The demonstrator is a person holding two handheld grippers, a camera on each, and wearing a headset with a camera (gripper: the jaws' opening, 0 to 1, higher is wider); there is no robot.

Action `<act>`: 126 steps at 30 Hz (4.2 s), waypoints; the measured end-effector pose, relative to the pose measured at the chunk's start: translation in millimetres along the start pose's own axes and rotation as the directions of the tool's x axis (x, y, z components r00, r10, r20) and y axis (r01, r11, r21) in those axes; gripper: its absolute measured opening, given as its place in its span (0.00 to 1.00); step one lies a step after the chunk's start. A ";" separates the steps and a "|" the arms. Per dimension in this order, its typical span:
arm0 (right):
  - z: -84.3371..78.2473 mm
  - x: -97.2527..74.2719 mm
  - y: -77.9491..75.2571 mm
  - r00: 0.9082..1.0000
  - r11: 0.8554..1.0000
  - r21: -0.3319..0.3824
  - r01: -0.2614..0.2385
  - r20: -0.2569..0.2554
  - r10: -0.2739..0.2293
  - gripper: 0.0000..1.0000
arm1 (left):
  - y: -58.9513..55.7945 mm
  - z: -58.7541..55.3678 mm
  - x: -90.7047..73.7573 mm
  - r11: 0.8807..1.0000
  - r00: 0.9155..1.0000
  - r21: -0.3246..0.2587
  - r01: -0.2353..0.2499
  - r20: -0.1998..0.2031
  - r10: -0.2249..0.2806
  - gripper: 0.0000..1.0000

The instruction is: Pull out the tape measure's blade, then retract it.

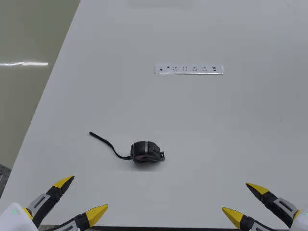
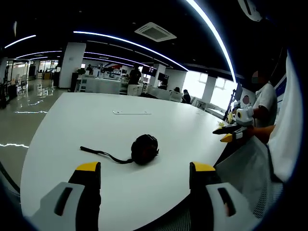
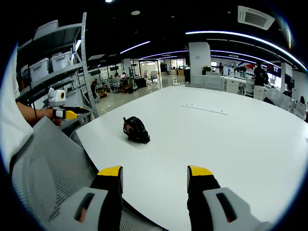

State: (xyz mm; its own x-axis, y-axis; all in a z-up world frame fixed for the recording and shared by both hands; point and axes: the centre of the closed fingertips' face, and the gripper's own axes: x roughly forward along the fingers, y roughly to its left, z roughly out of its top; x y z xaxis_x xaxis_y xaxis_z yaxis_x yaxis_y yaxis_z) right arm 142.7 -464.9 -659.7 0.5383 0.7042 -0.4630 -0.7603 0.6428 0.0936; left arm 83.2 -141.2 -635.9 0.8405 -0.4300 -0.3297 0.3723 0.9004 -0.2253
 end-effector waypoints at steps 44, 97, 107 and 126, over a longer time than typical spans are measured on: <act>10.7 28.3 5.1 0.996 0.996 -0.019 -0.088 0.016 0.089 0.53 | 13.5 -17.6 40.6 0.976 0.976 0.117 0.182 -0.140 -0.165 0.72; 1.2 52.5 -0.9 0.983 0.982 -0.027 -0.184 -0.023 0.184 0.51 | 42.2 -46.3 116.6 0.857 0.858 0.253 0.450 -0.388 -0.336 0.57; -0.3 60.8 -1.4 0.977 0.977 -0.034 -0.212 -0.035 0.210 0.50 | 43.7 -54.6 125.7 0.840 0.836 0.255 0.480 -0.424 -0.349 0.55; -5.2 82.2 0.1 0.957 0.955 -0.056 -0.291 -0.029 0.290 0.49 | 52.9 -72.6 144.1 0.833 0.813 0.254 0.492 -0.477 -0.335 0.52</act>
State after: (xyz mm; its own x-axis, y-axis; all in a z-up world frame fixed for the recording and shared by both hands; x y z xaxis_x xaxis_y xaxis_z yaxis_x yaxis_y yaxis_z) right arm 185.0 -408.5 -702.3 0.2838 0.8513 -0.4414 -0.9033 0.3918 0.1748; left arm 195.4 -160.3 -761.9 0.3705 -0.6829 -0.6295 0.8237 0.5548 -0.1172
